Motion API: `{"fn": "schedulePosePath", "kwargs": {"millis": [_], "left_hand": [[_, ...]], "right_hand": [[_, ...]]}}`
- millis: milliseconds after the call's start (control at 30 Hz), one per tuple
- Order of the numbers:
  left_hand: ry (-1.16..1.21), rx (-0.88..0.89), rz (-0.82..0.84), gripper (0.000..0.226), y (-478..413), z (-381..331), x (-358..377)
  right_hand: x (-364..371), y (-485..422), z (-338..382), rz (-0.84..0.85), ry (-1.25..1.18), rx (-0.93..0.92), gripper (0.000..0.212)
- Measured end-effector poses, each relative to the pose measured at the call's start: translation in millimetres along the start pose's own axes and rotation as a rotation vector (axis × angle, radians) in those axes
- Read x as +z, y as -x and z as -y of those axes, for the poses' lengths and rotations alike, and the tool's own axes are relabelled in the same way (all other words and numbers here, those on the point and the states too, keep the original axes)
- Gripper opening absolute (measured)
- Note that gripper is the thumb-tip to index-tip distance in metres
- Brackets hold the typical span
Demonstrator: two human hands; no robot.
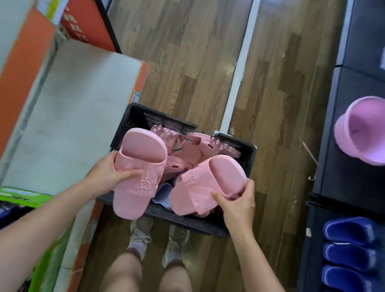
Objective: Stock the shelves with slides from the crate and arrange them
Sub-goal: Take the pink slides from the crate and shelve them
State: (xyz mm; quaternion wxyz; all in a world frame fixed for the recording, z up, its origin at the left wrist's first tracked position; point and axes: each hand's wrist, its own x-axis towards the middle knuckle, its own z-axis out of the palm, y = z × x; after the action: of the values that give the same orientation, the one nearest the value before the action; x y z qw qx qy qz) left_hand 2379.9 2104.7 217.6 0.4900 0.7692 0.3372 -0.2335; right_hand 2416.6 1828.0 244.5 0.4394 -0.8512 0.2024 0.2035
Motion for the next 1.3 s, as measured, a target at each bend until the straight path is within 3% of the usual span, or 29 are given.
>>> {"fn": "schedulePosePath", "kwargs": {"millis": [267, 367, 533, 700, 933, 1200, 1300], "left_hand": [[0.08, 0.152, -0.015, 0.054, 97.7, -80.6, -48.1], [0.054, 0.239, -0.008, 0.067, 137.2, -109.1, -62.8], [-0.059, 0.374, 0.042, 0.052, 185.1, -150.7, -77.5], [-0.013, 0.5, 0.056, 0.072, 217.6, -190.8, -77.9], [0.108, 0.612, 0.076, 0.066, 253.1, -254.1, -45.0], [0.113, 0.74, 0.296, 0.062, 283.1, -311.3, 30.3], [0.082, 0.748, 0.394, 0.034, 290.9, -325.9, 61.4]], "right_hand": [[-68.8, 84.3, 61.5, -0.027, 0.007, -0.237, 0.066], [-94.6, 110.0, 83.7, -0.066, -0.045, -0.298, 0.066], [-133.7, 147.0, 106.4, -0.13, -0.172, -0.376, 0.064], [-179.7, 176.3, 122.8, -0.21, -0.331, -0.435, 0.061], [-251.4, 206.2, 116.3, -0.32, -0.427, -0.496, 0.065], [-323.1, 237.8, 73.4, -0.49, -0.386, -0.47, 0.061], [-342.4, 255.3, 55.0, -0.59, -0.359, -0.434, 0.061]]}}
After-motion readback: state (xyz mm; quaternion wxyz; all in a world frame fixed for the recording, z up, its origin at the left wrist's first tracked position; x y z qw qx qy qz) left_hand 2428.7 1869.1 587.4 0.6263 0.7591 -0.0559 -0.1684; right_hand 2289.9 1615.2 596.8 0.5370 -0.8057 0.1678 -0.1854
